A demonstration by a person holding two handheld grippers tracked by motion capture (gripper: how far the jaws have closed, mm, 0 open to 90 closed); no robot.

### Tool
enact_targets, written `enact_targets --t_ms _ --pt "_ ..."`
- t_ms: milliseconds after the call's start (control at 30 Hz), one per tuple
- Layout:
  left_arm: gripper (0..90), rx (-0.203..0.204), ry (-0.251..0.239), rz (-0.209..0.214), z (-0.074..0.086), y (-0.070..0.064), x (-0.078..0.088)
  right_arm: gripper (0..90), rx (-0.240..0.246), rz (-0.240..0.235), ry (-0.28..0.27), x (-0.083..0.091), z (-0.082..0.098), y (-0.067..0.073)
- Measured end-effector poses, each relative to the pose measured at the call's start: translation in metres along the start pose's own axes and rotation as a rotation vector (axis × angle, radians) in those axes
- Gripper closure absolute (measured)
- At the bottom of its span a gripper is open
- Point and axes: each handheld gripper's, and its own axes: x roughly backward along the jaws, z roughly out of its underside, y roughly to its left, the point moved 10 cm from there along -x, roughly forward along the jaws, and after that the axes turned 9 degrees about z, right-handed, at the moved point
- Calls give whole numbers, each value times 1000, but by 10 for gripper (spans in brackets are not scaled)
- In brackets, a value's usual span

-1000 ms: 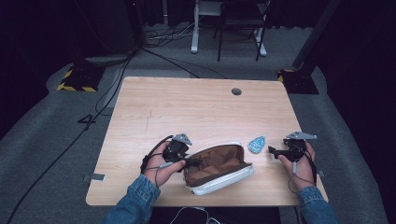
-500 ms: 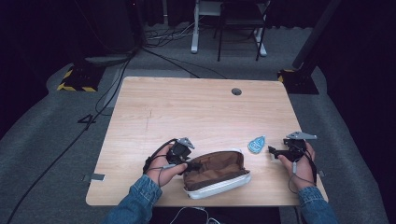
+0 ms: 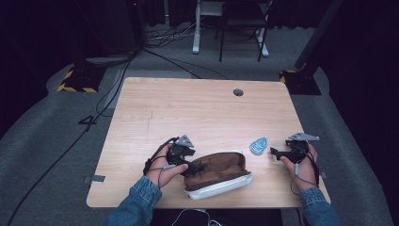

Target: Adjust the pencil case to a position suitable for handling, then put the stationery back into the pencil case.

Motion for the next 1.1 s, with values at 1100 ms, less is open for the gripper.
enact_targets --t_ms 1100 --pt "202 6 -121 -263 -6 33 87 166 -2 -5 2 5 4 5"
